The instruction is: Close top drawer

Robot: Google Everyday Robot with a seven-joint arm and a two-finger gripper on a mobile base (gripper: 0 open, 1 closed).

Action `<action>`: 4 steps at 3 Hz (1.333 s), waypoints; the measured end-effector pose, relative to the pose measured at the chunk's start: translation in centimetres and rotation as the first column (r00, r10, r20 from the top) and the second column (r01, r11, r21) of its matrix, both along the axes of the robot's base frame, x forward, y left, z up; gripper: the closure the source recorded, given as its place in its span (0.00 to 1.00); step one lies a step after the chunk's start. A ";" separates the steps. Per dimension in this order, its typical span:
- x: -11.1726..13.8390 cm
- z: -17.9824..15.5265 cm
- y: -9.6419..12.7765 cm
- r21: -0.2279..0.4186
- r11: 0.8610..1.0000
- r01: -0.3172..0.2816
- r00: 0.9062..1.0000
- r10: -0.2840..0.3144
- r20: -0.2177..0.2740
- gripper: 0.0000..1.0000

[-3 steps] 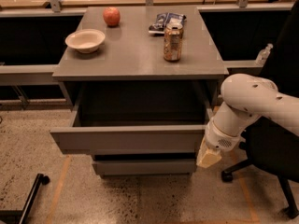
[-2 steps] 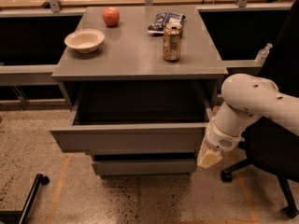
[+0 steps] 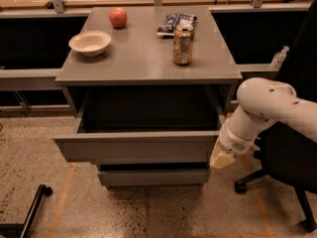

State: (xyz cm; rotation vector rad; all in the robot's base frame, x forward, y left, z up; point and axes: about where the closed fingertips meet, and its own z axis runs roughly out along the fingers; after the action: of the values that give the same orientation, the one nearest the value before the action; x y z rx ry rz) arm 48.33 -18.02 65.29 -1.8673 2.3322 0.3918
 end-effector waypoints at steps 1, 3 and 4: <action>5.6 -0.2 -0.6 0.023 0.999 -0.042 0.996 0.040 0.085 1.00; 10.2 0.7 1.3 0.023 0.997 -0.076 0.978 0.070 0.194 1.00; 17.0 2.1 3.3 0.030 0.994 -0.106 0.941 0.091 0.325 1.00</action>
Offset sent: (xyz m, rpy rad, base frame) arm 0.0589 -0.0061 -0.0032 0.0253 -0.0844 0.0414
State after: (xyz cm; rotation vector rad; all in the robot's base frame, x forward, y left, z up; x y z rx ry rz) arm 65.37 -14.74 67.38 -1.8681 2.0049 0.1338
